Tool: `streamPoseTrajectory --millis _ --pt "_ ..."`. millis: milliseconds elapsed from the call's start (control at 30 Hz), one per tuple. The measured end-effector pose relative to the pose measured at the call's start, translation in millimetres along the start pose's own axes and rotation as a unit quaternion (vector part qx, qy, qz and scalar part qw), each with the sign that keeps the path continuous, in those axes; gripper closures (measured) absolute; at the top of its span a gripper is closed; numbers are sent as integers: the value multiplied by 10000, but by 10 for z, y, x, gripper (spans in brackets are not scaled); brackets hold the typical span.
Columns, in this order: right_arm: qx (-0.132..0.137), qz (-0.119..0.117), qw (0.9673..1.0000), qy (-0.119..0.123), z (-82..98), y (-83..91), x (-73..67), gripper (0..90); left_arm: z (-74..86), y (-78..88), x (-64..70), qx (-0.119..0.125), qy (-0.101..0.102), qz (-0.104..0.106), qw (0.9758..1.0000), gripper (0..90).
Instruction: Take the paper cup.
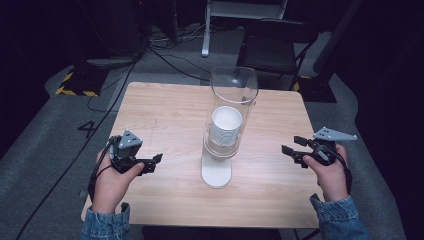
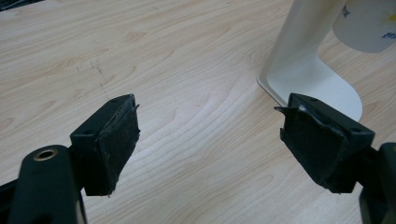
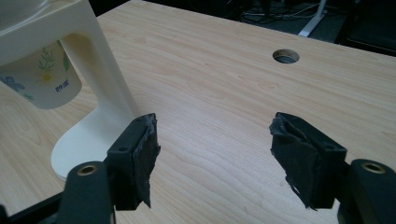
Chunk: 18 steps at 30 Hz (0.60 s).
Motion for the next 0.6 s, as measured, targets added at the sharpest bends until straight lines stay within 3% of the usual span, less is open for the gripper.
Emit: streamPoseTrajectory --millis 333,600 --pt "34 -54 10000 -17 -7 -1 7 276 -10 3 1 2 -23 13 10000 192" --pt "72 -212 9997 97 -40 -25 -96 247 -13 16 7 10 -60 27 10000 192"
Point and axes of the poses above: each handheld gripper's, and its own axes: y roughly backward along the jaws, z roughly out of its underside, x roughly to its right, the point moved 3 cm from there along -y, roughly forward along the jaws, and after that the axes turned 4 degrees about y, right-handed, at the moved point
